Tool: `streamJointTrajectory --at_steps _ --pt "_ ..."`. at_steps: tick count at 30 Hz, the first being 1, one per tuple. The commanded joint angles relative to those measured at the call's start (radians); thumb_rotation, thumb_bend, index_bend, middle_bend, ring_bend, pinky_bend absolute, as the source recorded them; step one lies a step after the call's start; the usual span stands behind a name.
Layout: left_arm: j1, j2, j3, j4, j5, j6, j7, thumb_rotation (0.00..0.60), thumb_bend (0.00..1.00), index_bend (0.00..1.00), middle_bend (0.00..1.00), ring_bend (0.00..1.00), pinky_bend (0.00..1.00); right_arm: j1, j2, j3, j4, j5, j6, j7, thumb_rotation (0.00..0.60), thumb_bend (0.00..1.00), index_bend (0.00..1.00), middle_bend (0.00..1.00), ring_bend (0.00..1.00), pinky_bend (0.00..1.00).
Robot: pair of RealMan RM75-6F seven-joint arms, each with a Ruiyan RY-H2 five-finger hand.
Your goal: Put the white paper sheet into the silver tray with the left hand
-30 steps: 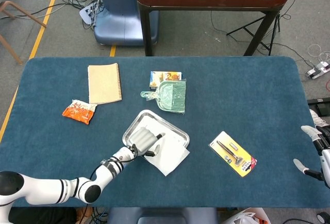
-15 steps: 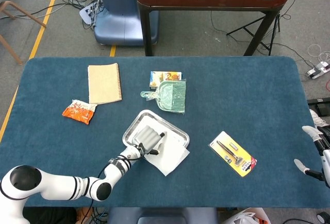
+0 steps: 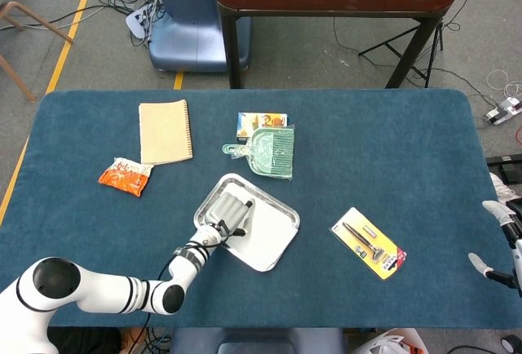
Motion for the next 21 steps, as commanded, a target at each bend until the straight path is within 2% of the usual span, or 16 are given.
streamJointTrajectory --at_steps 1,21 --pt "-0.01 -0.004 0.003 0.002 -0.034 0.022 0.024 0.061 0.55 0.14 1.0 1.0 1.0 0.0 0.0 0.0 0.0 0.0 -0.001 0.0 0.6 0.19 0.16 0.17 0.1 0.11" --pt "-0.029 -0.015 -0.02 0.006 -0.181 0.124 0.119 0.06 0.55 0.14 1.0 1.0 1.0 -0.004 0.004 0.0 -0.005 -0.003 0.003 -0.002 0.6 0.19 0.16 0.17 0.1 0.11"
